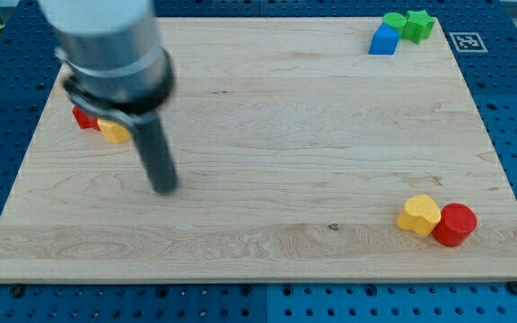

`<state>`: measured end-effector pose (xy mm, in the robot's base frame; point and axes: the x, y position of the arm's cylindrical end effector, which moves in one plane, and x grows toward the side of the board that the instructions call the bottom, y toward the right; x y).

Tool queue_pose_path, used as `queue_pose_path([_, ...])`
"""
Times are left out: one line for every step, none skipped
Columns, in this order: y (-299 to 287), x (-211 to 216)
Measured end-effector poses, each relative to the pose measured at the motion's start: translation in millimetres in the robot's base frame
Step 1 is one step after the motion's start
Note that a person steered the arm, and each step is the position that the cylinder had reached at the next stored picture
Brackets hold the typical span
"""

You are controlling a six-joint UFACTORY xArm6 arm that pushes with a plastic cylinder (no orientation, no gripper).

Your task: Point your arm to the bottom right

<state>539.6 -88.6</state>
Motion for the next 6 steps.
queue_pose_path([101.9, 48.8])
queue_pose_path([220.1, 57.4])
queue_pose_path([263.2, 66.9])
queue_pose_path([268.6, 67.2])
queue_pose_path([326.6, 67.0])
queue_pose_path([353.1, 67.0])
